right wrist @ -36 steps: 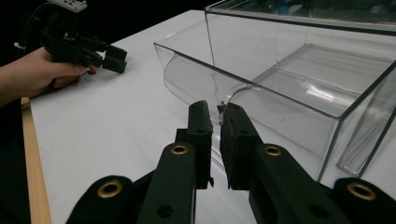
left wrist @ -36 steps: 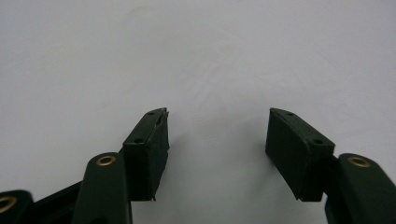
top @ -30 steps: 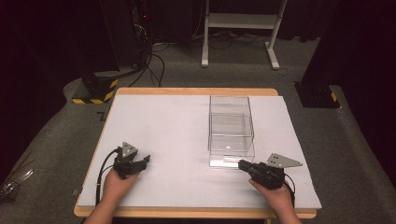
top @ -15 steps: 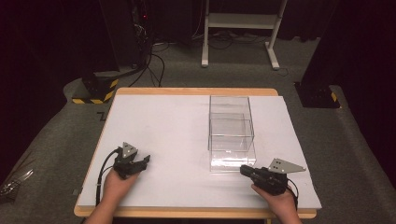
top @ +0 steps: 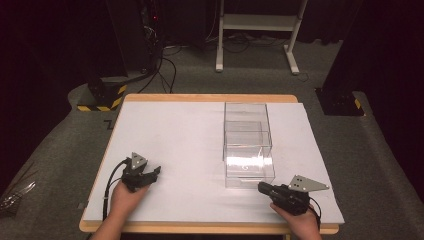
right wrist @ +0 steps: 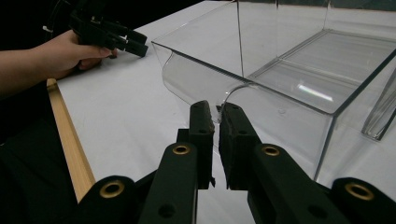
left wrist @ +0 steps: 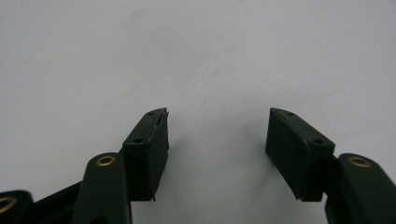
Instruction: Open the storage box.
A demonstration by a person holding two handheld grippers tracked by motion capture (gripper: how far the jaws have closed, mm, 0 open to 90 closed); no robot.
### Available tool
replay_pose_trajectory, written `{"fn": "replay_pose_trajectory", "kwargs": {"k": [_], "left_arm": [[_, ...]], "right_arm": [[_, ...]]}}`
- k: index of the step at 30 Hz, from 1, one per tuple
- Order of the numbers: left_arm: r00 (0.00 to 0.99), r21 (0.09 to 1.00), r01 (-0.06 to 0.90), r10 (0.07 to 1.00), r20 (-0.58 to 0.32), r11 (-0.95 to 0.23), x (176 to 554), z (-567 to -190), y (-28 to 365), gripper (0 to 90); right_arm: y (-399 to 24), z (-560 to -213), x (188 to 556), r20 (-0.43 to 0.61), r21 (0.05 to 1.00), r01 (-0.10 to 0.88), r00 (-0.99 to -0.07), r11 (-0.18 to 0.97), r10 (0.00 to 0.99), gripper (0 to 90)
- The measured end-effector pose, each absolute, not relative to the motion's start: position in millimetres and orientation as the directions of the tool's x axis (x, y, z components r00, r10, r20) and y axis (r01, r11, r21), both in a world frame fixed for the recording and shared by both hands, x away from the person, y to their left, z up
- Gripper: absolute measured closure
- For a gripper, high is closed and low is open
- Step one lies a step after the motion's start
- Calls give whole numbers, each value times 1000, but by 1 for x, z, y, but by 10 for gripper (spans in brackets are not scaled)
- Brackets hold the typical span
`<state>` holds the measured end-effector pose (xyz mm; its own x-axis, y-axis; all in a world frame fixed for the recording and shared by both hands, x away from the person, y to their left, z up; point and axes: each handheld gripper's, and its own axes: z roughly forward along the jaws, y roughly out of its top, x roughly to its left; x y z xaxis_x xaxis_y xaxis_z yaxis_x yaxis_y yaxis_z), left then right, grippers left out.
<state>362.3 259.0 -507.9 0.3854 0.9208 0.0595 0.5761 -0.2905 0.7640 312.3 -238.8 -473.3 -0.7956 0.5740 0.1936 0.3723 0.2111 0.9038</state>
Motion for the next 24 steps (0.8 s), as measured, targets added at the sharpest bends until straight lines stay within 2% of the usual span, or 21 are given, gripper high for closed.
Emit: {"fn": "replay_pose_trajectory", "kwargs": {"k": [24], "left_arm": [[385, 764, 576, 921, 59, -290, 362, -508, 259, 394]], "right_arm": [[-246, -476, 298, 196, 914, 355, -811, 196, 551, 846]]}}
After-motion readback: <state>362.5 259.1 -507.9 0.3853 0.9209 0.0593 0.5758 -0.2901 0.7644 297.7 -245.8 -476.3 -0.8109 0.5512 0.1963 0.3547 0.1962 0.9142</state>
